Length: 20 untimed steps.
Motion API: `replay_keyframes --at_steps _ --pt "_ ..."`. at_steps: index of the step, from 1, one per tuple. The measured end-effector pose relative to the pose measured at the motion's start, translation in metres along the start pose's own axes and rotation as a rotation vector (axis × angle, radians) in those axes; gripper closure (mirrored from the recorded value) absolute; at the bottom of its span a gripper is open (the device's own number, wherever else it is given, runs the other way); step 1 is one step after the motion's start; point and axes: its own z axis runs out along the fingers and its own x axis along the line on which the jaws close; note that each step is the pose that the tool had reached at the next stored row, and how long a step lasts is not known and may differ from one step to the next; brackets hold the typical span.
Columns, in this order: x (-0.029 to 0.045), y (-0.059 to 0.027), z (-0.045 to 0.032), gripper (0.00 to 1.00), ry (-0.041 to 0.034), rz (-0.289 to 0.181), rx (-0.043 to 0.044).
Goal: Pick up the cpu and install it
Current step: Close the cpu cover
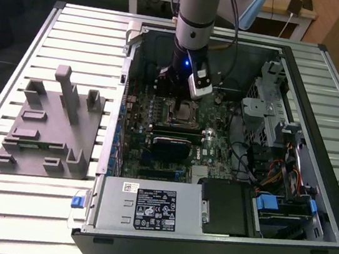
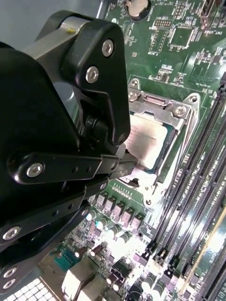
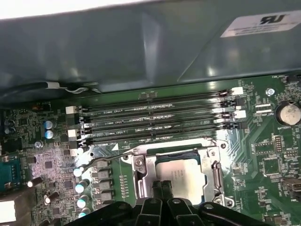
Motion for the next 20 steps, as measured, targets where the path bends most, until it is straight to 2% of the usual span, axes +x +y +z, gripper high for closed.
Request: replay_keyframes --at_steps 3,20 --pt "0.0007 -0.0002 0.0034 0.89 0.0001 0.000 -0.0010" --pt "0.0100 -0.0016 0.0083 0.89 0.0001 0.000 -0.0010"
